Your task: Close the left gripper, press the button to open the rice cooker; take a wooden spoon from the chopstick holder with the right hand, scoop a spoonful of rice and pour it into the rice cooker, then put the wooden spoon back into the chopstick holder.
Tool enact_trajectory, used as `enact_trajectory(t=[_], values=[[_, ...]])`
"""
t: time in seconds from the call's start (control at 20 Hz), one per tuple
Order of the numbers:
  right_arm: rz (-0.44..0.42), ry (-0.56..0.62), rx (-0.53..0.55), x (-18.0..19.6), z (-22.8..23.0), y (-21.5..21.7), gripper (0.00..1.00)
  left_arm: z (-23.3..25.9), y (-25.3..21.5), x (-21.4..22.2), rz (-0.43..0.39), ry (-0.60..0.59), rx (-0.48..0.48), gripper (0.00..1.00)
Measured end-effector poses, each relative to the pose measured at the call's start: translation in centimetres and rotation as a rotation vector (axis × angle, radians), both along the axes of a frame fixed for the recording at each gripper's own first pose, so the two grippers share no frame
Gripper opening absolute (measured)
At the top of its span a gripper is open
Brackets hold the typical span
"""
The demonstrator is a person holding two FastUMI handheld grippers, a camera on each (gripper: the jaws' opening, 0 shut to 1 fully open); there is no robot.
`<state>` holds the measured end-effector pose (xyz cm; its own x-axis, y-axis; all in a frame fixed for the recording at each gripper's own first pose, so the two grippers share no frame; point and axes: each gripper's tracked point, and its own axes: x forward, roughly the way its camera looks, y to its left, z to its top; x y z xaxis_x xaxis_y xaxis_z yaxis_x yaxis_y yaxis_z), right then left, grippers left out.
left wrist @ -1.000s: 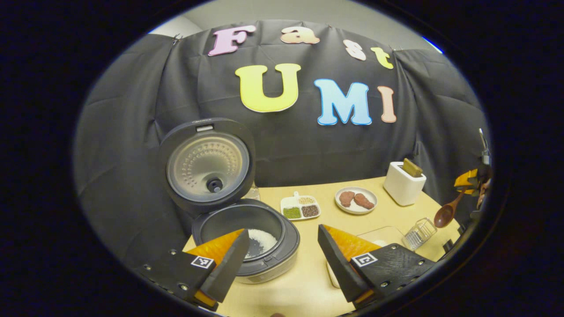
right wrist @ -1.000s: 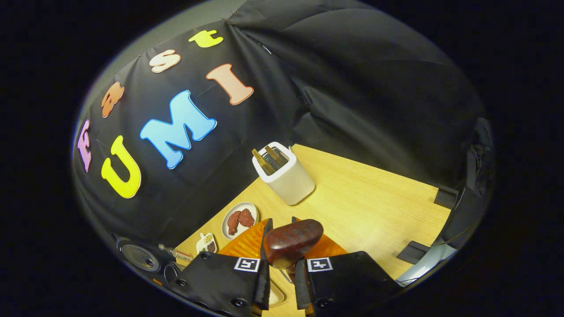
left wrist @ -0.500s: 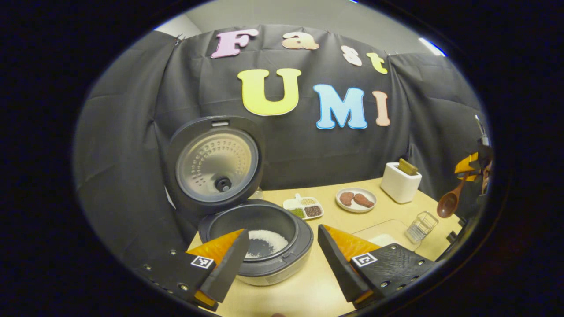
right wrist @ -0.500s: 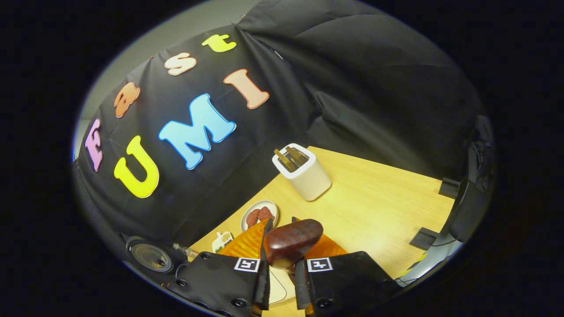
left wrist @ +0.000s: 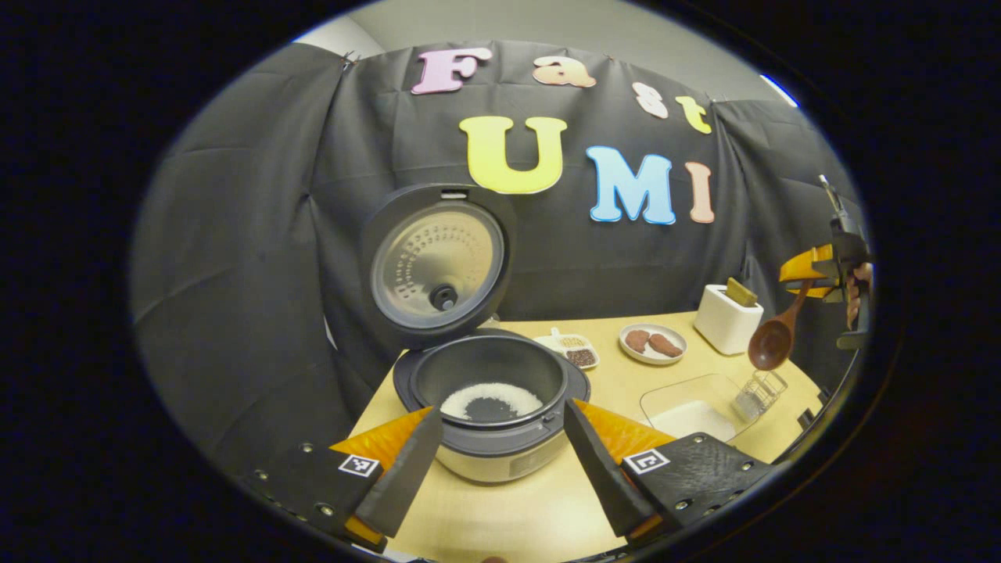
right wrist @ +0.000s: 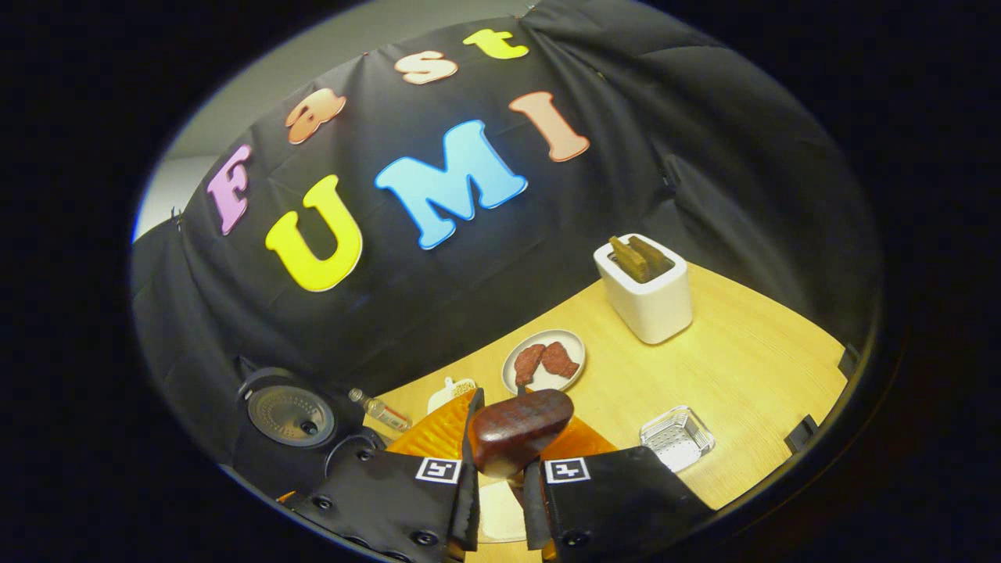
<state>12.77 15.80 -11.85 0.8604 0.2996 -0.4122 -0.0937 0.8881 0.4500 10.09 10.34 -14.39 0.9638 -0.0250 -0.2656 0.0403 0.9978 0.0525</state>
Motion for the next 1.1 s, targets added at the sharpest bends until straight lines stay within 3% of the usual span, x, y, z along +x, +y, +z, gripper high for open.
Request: enact_trajectory(t=[0.3,0.7,0.8,1.1], values=[[0.134,0.033,-0.17,0.3,-5.3,4.5,0.25,-0.5,1.8,-1.2,0.042,0.004,-0.01,0.97],[0.262,0.042,-0.431,-0.6,-11.3,5.5,0.25,-3.0,3.6,-3.5,0.08,0.055,-0.021,0.97],[0.278,0.081,-0.439,-1.1,-13.0,5.8,0.23,-3.2,3.9,-3.8,0.09,0.056,-0.023,0.97],[0.245,0.19,-0.29,-2.6,-15.6,7.7,0.25,-3.0,4.5,-5.0,0.118,0.046,-0.032,0.97]])
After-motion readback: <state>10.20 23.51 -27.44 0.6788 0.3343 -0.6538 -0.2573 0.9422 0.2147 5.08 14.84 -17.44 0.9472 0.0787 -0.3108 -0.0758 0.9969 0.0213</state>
